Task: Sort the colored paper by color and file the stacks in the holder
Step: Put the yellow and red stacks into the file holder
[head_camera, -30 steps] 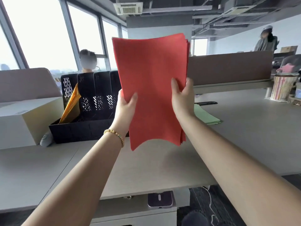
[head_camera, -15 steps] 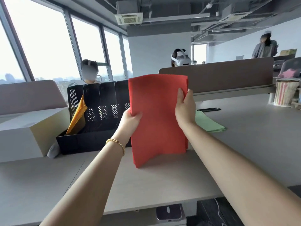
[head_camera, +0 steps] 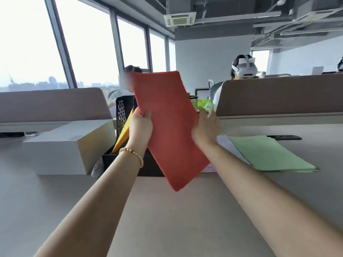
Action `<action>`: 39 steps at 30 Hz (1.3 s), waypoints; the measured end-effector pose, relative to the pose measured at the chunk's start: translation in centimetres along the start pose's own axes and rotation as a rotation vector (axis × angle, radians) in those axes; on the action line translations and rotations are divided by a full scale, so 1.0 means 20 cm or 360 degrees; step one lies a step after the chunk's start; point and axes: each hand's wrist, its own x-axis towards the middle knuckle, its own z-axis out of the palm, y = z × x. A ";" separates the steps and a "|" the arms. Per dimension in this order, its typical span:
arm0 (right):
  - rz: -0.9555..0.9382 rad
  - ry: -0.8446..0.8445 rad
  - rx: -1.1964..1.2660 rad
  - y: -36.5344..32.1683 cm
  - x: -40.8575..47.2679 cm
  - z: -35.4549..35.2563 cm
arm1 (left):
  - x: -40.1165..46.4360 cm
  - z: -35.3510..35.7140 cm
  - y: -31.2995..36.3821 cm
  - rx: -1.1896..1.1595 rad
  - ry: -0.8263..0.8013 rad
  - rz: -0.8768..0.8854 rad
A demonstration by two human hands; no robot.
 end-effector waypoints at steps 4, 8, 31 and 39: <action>-0.0145 -0.0694 0.0184 -0.13 -0.08 0.31 | 0.16 -0.14 -0.05 0.0177 0.0284 0.0108; 0.0080 -0.1080 0.0637 -0.28 -0.09 0.50 | 0.27 -0.20 -0.13 0.0157 0.0457 0.0169; 0.0057 -0.1380 0.0897 -0.37 0.02 0.91 | 0.61 -0.33 -0.22 0.0485 0.0736 0.0430; 0.0071 -0.1453 0.0871 -0.38 0.00 0.89 | 0.58 -0.36 -0.23 0.0500 0.0777 0.0338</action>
